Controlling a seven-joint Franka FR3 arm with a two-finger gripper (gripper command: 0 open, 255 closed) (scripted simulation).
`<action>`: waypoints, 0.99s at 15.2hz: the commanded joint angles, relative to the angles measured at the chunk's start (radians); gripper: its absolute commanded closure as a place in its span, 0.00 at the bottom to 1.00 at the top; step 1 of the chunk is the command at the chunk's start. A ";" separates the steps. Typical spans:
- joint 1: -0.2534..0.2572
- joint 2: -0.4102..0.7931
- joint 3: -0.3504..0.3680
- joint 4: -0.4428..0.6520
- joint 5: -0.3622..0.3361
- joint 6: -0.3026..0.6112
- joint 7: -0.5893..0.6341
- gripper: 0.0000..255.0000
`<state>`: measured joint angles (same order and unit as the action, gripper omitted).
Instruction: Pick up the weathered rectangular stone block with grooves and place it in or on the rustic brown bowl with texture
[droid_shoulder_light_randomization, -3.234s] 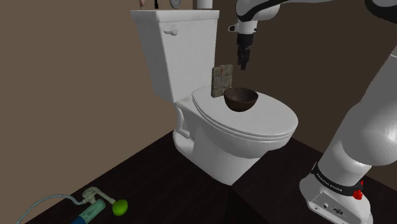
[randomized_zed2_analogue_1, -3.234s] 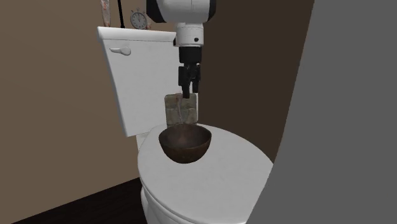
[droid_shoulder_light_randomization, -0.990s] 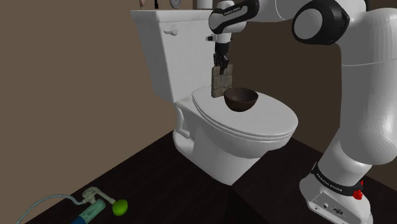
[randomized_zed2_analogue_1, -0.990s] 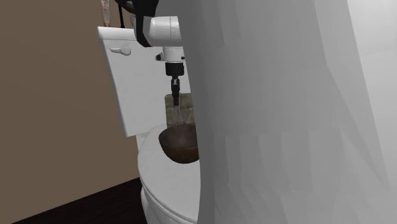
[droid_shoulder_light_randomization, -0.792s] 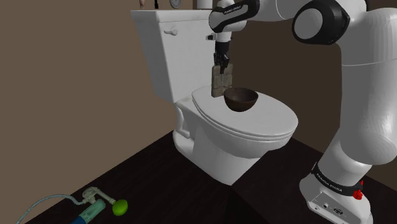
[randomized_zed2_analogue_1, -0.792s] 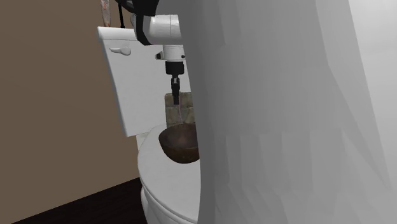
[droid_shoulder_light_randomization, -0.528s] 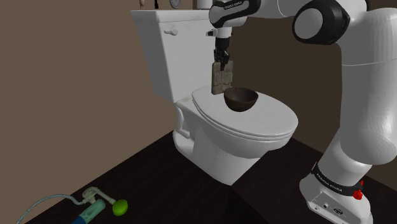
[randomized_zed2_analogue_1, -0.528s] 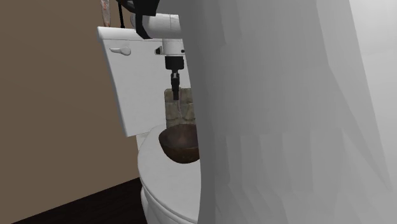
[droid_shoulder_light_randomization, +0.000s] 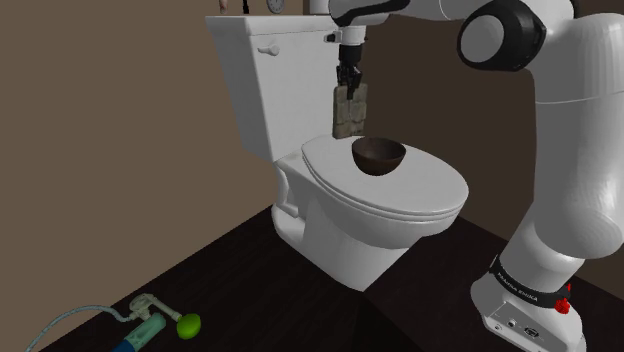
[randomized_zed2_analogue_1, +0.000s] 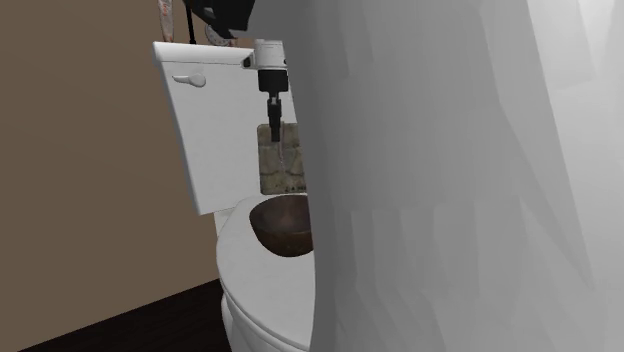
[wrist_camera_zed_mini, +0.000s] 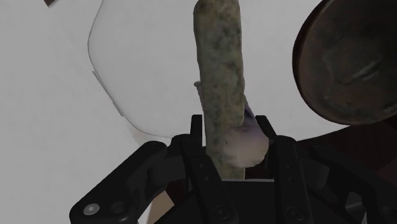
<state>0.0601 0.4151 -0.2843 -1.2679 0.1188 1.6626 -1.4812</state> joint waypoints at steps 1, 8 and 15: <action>-0.003 0.003 0.000 0.033 0.001 -0.029 0.000 1.00; -0.020 0.038 0.000 0.183 0.010 -0.144 0.002 1.00; -0.052 0.112 0.003 0.401 0.029 -0.288 0.004 1.00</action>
<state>0.0108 0.5229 -0.2815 -0.8892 0.1464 1.3921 -1.4777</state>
